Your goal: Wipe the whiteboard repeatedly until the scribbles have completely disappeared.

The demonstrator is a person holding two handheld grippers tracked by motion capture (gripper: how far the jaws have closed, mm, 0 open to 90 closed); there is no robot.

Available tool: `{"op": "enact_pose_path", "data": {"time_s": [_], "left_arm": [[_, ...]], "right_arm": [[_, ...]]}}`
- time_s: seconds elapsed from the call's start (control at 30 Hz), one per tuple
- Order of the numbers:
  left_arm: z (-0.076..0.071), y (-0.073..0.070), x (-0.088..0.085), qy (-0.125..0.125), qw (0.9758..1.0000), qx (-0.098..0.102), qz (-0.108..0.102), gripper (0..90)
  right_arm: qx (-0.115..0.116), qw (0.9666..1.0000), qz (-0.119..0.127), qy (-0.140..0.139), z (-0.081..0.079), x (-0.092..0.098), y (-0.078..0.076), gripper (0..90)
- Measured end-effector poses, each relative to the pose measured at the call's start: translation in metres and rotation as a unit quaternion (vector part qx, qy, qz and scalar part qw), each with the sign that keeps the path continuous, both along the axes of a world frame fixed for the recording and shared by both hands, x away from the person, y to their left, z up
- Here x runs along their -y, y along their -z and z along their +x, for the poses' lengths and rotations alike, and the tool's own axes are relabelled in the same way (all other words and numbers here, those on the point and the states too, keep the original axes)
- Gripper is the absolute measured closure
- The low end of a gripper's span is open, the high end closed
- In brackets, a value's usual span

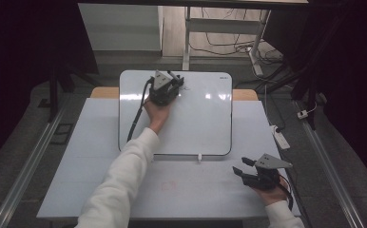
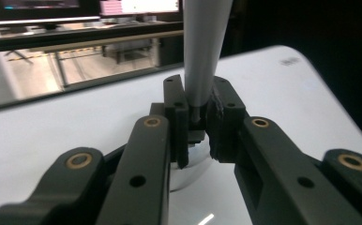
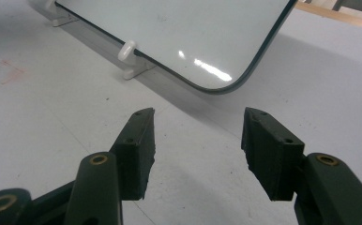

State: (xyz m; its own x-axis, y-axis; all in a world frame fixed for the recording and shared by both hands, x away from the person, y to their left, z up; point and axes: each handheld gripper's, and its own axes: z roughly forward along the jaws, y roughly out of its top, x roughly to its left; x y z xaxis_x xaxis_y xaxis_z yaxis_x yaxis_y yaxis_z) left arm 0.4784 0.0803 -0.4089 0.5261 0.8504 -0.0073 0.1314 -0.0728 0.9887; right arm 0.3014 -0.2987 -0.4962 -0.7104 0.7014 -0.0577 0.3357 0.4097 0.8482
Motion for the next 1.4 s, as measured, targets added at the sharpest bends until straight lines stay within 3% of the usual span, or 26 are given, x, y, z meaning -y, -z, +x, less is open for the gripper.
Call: {"op": "enact_pose_path", "data": {"time_s": [0.1,0.27,0.33,0.43,0.57,0.63,0.7,0.77,0.9,0.97,1.03,1.13,1.2,1.3,1.4], "left_arm": [[-0.004,0.004,0.001,0.002,1.0,0.0,-0.001,78.7],[-0.011,0.016,0.039,0.047,0.9988,-0.002,0.01,78.7],[-0.015,0.017,0.048,0.052,0.9983,0.004,0.025,78.7],[-0.012,0.013,0.031,0.034,0.9991,0.004,0.025,78.7],[-0.006,0.004,-0.011,-0.009,1.0,-0.001,-0.003,78.7],[-0.006,0.003,-0.02,-0.014,0.9998,-0.004,-0.012,78.7],[-0.007,0.005,-0.015,-0.012,0.9998,-0.003,-0.014,78.7],[-0.008,0.01,-0.001,0.007,0.9998,-0.006,-0.015,78.7],[-0.014,0.015,0.024,0.031,0.9995,-0.001,0.008,78.7],[-0.013,0.013,0.017,0.025,0.9997,-0.002,0.008,78.7],[-0.012,0.01,-0.002,0.001,1.0,-0.001,0.004,78.7],[-0.011,0.007,-0.039,-0.03,0.9992,-0.009,-0.024,78.7],[-0.012,0.008,-0.049,-0.034,0.9989,-0.009,-0.03,78.7],[-0.014,0.012,-0.042,-0.032,0.999,-0.006,-0.031,78.7],[-0.015,0.016,-0.018,-0.009,0.9996,-0.004,-0.028,78.7]], "right_arm": [[-0.001,1.0,-0.003,-0.004,0.001,-0.002,0.001,44.3],[0.0,0.9999,-0.006,-0.008,0.0,-0.006,0.0,44.3],[-0.001,1.0,-0.005,-0.005,0.0,-0.006,0.0,44.3],[-0.003,1.0,-0.002,-0.004,0.001,-0.004,0.001,44.3],[-0.002,1.0,0.0,-0.006,0.001,-0.003,0.001,44.3],[-0.002,1.0,-0.001,-0.008,0.001,-0.005,0.001,44.3],[-0.001,0.9999,-0.003,-0.01,0.001,-0.006,0.001,44.2],[0.0,0.9999,-0.004,-0.011,0.001,-0.008,0.001,44.2],[-0.001,0.9999,-0.004,-0.011,0.001,-0.008,0.0,44.2],[-0.002,0.9999,-0.004,-0.009,0.001,-0.008,0.001,44.2],[-0.002,1.0,-0.004,-0.009,0.002,-0.006,0.002,44.2],[-0.003,1.0,-0.001,-0.009,0.001,-0.006,0.001,44.2],[-0.002,0.9999,-0.002,-0.012,0.001,-0.008,0.001,44.2],[-0.002,0.9999,-0.006,-0.015,0.001,-0.01,0.002,44.1],[-0.001,0.9999,-0.007,-0.015,0.001,-0.012,0.001,44.1]]}}
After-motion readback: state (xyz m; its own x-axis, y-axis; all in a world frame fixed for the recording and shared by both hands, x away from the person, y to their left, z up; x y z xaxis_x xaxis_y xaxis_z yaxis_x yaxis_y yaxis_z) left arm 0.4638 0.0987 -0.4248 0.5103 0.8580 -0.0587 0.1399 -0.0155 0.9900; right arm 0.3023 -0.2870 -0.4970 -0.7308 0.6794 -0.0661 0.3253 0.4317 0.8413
